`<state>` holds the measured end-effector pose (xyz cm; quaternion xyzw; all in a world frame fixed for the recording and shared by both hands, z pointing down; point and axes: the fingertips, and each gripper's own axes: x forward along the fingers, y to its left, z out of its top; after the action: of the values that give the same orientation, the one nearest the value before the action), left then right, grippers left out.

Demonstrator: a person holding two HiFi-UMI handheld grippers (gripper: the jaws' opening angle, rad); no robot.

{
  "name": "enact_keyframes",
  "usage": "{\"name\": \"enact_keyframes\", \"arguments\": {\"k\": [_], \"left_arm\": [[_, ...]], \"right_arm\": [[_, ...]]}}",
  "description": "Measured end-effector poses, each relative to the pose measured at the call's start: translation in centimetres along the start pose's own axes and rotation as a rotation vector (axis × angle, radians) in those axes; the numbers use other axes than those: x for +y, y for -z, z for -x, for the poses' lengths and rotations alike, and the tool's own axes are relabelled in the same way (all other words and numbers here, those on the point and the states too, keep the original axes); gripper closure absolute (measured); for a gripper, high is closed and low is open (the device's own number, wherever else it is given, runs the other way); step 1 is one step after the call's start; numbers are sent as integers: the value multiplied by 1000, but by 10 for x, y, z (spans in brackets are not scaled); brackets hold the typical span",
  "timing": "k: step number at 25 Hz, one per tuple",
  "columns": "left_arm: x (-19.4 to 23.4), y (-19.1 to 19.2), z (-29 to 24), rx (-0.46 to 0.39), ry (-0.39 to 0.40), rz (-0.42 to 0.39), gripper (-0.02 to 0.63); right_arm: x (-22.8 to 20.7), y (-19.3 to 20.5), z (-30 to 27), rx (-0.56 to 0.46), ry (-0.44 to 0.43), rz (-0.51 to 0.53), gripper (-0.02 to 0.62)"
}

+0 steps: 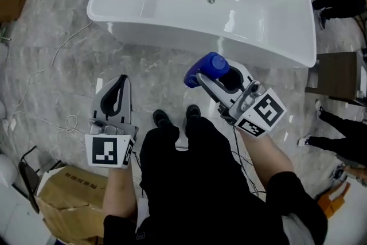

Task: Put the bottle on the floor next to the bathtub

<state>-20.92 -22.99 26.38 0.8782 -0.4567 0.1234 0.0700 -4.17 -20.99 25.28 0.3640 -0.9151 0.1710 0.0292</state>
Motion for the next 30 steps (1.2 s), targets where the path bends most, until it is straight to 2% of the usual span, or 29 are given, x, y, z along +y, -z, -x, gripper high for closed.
{"name": "enact_keyframes", "arguments": {"k": [5, 17, 30], "left_arm": [[-11, 76, -40, 20, -1, 12, 589], [13, 245, -155, 29, 56, 105, 589], [19, 383, -244, 20, 99, 32, 589]], "right_arm": [[-45, 78, -8, 51, -8, 23, 428], [-157, 244, -80, 87, -10, 49, 428], [-247, 417, -136, 141, -59, 117, 428]]}}
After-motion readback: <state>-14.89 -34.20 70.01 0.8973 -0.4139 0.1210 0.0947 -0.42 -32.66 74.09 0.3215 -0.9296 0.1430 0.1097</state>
